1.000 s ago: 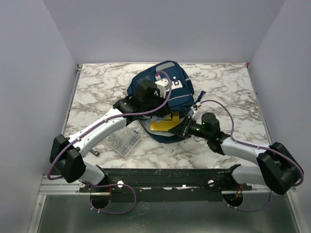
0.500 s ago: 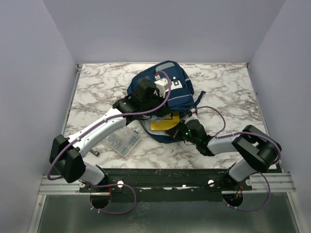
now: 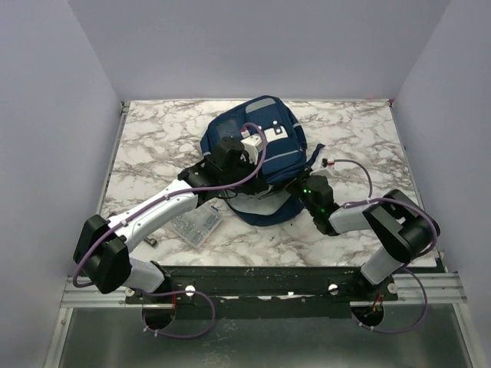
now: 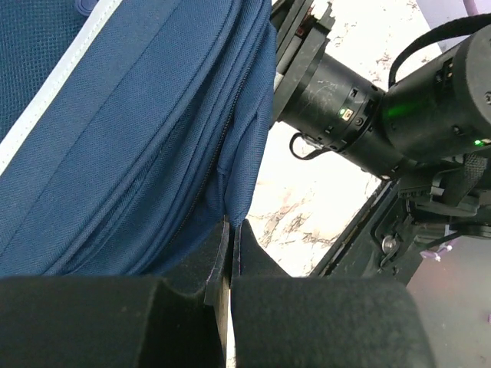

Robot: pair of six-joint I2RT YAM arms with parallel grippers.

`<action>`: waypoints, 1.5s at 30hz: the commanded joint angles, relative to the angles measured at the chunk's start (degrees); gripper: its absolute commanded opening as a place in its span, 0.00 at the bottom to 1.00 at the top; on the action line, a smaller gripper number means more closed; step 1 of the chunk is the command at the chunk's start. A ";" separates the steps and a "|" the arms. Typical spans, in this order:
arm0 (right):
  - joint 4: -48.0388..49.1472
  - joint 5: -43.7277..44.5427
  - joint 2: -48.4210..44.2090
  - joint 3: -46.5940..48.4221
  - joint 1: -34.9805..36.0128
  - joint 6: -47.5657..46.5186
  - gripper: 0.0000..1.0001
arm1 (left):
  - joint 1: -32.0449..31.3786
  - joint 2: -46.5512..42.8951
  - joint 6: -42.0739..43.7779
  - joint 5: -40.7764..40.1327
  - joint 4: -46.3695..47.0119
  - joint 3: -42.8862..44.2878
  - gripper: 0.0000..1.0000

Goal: Pack the student bag
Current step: Place the book in the student bag.

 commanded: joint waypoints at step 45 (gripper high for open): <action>-46.71 -29.56 -28.58 -1.94 -6.32 2.23 0.99 | 28.51 -13.37 -15.39 2.99 4.16 -16.89 0.80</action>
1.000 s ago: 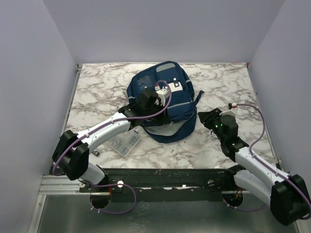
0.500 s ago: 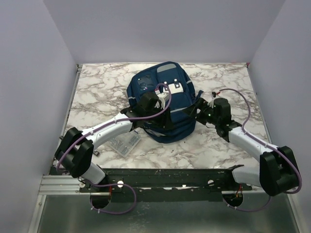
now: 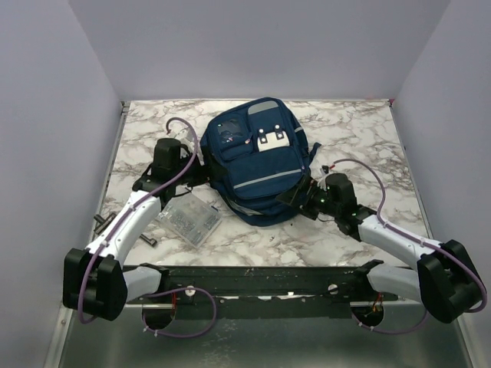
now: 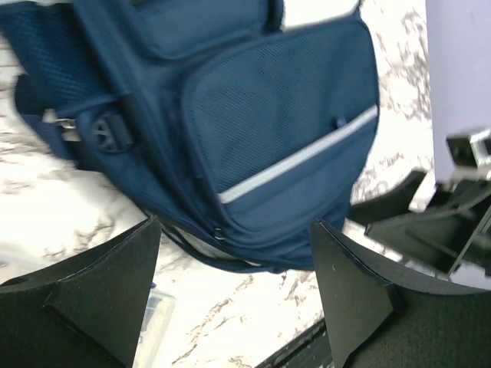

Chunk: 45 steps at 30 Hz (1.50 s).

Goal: Pack the student bag
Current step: Place the book in the student bag, then zip the student bag at the center of the board.

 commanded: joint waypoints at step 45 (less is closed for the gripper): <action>5.51 16.59 6.34 -0.14 4.62 30.02 0.00 | 9.84 -6.75 -6.17 -2.35 -5.22 -2.81 0.77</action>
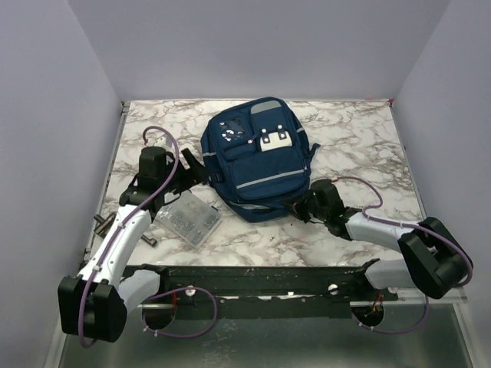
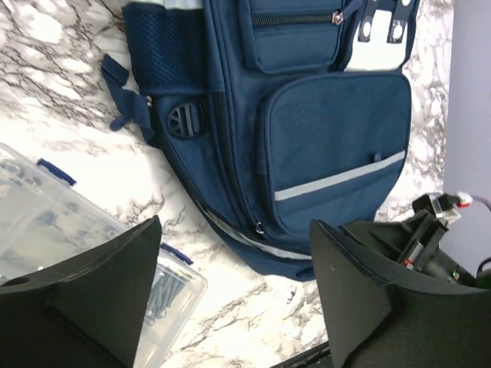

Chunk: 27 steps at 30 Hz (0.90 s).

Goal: Pack the student bag
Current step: Zip the student bag at the center of the board.

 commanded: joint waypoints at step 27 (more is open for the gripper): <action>-3.95 -34.09 -0.68 35.05 -27.65 3.20 0.00 | -0.98 13.60 -9.24 9.53 42.38 -11.34 0.60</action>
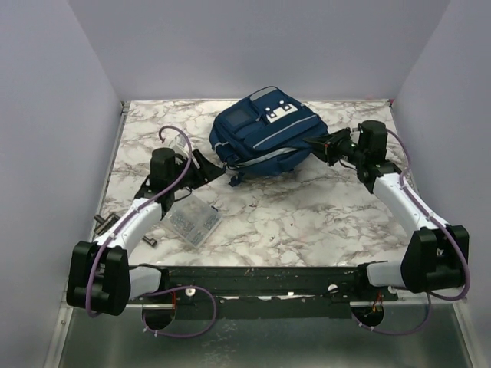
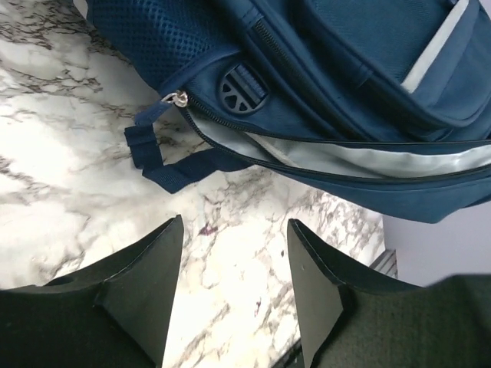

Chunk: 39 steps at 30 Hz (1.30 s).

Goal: Pack the student bag
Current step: Zip the student bag at the center of the board.

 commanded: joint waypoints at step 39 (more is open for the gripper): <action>10.71 -21.14 8.87 19.98 -8.92 1.85 0.00 | -6.09 35.15 9.35 7.21 48.29 2.55 0.52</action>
